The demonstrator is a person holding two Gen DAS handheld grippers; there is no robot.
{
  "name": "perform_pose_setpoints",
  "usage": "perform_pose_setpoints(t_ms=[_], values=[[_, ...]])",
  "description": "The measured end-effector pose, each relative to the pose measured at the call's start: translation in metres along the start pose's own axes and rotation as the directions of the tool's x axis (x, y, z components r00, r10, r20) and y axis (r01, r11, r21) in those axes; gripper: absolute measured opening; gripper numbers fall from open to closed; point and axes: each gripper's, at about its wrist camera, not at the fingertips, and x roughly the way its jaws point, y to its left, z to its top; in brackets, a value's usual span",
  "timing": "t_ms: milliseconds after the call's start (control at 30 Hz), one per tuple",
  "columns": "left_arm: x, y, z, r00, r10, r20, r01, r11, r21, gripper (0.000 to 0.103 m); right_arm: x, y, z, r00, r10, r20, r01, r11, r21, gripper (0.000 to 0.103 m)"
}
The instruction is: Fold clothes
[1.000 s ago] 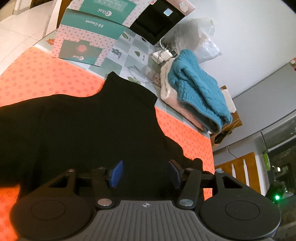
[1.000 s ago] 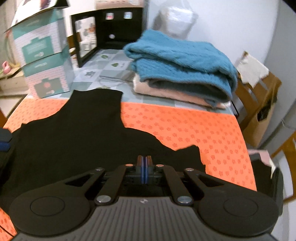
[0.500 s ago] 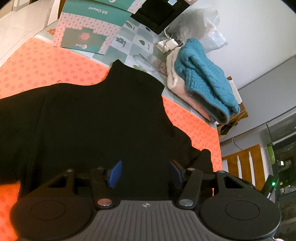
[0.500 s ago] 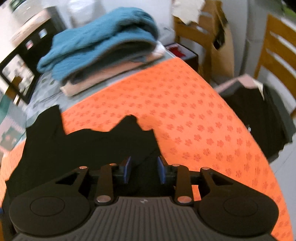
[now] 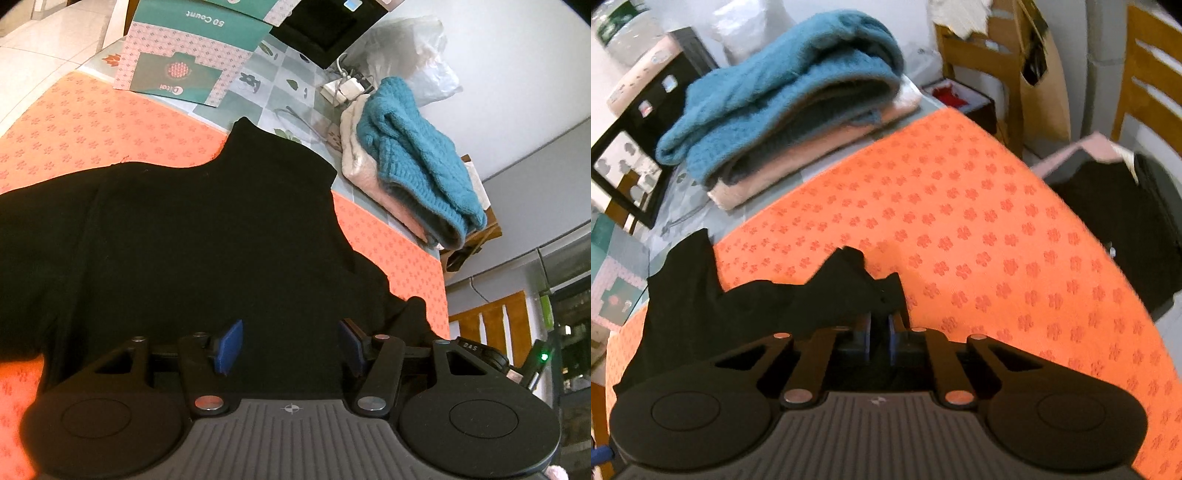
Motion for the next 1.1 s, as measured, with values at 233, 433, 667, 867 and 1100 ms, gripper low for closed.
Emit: perform_pose_setpoints(t_ms=[233,433,667,867,1100], values=[[-0.011,0.001,0.0,0.999,-0.027,0.026,0.027,0.999,-0.02,0.06,-0.042,0.054,-0.003,0.996,0.053,0.078,-0.034,0.973,-0.229,0.009],[-0.019,0.009,-0.001,0.998,-0.043,0.046,0.045,0.998,-0.051,0.06,-0.067,0.11,-0.019,0.988,0.142,0.068,-0.099,0.896,-0.434,0.009],[-0.03,0.028,-0.004,0.997,-0.042,0.065,0.049,0.994,-0.098,0.061,-0.08,0.168,-0.05,0.977,0.211,0.01,-0.16,0.77,-0.617,0.009],[-0.037,0.049,-0.007,0.996,-0.036,0.076,0.047,0.987,-0.151,0.061,-0.08,0.207,-0.089,0.958,0.266,-0.105,-0.257,0.641,-0.723,0.009],[-0.033,0.066,-0.011,0.998,-0.026,0.052,0.035,0.981,-0.191,0.061,-0.068,0.235,-0.146,0.944,0.242,-0.224,-0.318,0.485,-0.815,0.009]])
